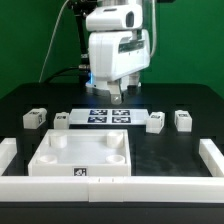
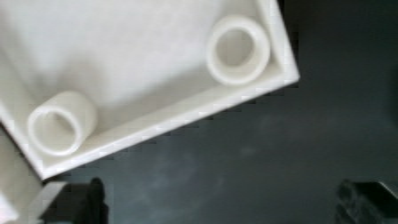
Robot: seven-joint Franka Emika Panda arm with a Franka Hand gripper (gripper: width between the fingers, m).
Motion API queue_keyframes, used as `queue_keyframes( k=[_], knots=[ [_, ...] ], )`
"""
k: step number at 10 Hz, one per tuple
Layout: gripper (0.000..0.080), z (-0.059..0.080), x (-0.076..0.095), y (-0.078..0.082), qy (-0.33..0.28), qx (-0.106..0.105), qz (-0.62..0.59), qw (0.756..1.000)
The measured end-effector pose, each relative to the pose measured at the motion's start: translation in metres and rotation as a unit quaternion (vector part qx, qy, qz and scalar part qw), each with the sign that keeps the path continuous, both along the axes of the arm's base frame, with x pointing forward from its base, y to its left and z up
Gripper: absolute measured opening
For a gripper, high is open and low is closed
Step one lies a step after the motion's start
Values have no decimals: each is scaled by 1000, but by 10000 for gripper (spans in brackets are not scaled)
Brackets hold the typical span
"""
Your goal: Assemble one leg
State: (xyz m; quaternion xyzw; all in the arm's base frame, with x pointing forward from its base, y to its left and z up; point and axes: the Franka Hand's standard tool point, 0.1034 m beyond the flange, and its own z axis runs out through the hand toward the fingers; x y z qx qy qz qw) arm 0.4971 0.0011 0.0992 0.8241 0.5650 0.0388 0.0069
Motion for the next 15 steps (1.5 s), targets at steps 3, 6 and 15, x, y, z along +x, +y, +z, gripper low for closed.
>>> queue_keyframes(
  k=[3, 6, 15],
  knots=[
    [650, -26, -21, -31, 7, -5, 80, 997],
    [650, -31, -24, -39, 12, -5, 69, 998],
    [650, -88, -49, -57, 52, -6, 169, 984]
  ],
)
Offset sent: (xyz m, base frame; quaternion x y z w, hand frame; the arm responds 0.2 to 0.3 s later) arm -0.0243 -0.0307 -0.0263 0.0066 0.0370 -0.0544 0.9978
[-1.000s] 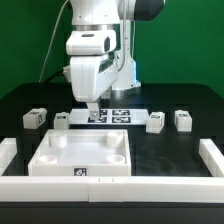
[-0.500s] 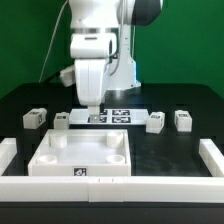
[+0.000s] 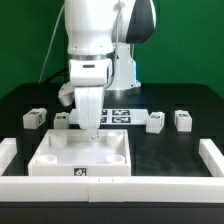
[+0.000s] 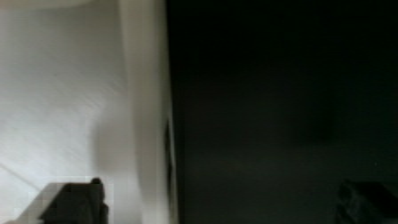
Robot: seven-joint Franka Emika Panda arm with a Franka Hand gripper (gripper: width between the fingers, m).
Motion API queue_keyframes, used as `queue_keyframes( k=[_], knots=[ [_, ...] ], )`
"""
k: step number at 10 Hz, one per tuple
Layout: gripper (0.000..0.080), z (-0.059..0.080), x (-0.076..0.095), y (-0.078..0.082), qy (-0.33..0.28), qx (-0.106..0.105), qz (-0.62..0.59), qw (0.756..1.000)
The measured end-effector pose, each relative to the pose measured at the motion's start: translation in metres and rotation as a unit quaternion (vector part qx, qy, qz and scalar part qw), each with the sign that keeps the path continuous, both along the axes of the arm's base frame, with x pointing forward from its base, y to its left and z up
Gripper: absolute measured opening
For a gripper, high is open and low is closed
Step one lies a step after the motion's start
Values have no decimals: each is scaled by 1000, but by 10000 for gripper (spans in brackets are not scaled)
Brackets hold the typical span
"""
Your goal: Assemble one leg
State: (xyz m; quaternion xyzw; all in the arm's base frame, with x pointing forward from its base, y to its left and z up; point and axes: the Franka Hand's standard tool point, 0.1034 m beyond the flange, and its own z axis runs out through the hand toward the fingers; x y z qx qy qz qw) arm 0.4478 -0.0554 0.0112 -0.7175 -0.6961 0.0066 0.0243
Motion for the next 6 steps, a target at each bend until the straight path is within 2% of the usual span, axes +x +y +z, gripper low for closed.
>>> queue_keyframes(
  k=[2, 5, 6],
  knots=[
    [650, -4, 4, -5, 13, 1, -3, 1000],
    [627, -1, 5, -4, 6, 0, -14, 1000],
    [450, -2, 5, -5, 7, 0, -14, 1000]
  ],
)
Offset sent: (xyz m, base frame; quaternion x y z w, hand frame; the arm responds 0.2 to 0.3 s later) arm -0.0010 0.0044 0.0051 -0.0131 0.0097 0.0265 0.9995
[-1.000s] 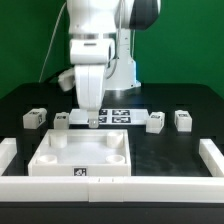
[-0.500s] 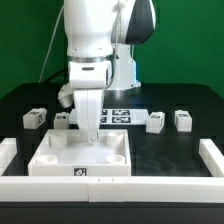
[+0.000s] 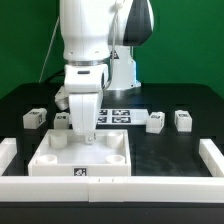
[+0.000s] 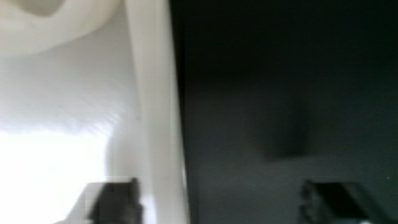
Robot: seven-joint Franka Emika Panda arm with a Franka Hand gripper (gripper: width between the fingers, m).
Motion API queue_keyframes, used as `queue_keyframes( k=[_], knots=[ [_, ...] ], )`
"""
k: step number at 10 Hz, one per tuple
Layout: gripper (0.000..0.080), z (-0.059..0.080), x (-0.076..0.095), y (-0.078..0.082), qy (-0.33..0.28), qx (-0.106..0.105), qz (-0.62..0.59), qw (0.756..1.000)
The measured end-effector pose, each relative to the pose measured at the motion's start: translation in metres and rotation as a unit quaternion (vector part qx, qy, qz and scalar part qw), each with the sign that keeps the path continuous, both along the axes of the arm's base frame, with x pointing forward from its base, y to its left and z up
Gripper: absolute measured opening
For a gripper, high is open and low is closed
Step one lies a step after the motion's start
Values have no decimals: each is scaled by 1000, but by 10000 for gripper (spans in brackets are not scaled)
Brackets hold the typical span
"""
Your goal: Assemble one leg
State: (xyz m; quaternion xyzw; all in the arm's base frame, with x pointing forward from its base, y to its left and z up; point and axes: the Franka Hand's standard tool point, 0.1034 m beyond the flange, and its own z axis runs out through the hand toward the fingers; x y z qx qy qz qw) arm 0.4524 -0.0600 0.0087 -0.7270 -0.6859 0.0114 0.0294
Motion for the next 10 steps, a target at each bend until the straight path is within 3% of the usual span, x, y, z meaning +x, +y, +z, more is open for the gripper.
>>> queue_keyframes(
  k=[1, 2, 3, 4, 10],
  knots=[
    [316, 0, 0, 0, 0, 0, 0, 1000],
    [316, 0, 0, 0, 0, 0, 0, 1000],
    [116, 0, 0, 0, 0, 0, 0, 1000],
    [61, 1, 2, 0, -3, 0, 0, 1000],
    [61, 1, 2, 0, -4, -1, 0, 1000]
  ],
)
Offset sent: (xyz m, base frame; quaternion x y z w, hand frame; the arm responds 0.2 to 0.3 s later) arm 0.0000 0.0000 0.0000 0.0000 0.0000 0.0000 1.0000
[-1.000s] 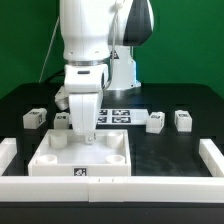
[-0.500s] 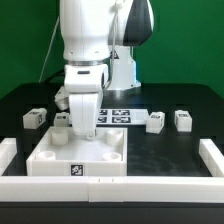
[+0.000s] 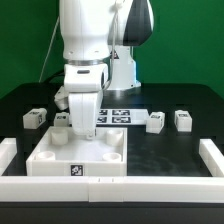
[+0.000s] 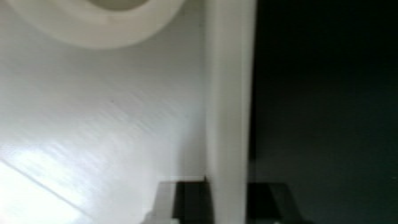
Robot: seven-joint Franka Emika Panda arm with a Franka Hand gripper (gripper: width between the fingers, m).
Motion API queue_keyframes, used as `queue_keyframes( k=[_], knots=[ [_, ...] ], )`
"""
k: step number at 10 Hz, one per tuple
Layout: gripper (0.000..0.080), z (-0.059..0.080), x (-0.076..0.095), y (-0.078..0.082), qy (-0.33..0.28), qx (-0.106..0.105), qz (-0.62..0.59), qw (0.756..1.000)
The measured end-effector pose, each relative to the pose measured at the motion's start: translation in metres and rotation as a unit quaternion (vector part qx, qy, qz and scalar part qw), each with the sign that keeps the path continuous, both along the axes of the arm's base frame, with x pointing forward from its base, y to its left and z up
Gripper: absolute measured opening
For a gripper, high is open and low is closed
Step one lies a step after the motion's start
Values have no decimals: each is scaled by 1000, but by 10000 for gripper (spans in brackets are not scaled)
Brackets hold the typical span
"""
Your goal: Assemble one leg
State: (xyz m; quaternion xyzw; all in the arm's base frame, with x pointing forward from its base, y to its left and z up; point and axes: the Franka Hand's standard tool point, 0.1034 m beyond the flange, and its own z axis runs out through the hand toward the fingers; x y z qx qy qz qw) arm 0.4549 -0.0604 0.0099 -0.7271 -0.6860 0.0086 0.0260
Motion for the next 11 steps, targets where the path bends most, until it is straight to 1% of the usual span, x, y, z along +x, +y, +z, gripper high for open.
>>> queue_keyframes(
  k=[1, 5, 6, 7, 10, 11],
  knots=[
    [61, 0, 1, 3, 0, 0, -1, 1000],
    [61, 2, 21, 70, -7, 11, 1, 1000],
    [61, 3, 27, 84, -7, 13, 3, 1000],
    [61, 4, 33, 94, -6, 14, 2, 1000],
    [61, 4, 33, 93, -6, 14, 1, 1000],
    [61, 4, 33, 95, -7, 15, 3, 1000]
  ],
)
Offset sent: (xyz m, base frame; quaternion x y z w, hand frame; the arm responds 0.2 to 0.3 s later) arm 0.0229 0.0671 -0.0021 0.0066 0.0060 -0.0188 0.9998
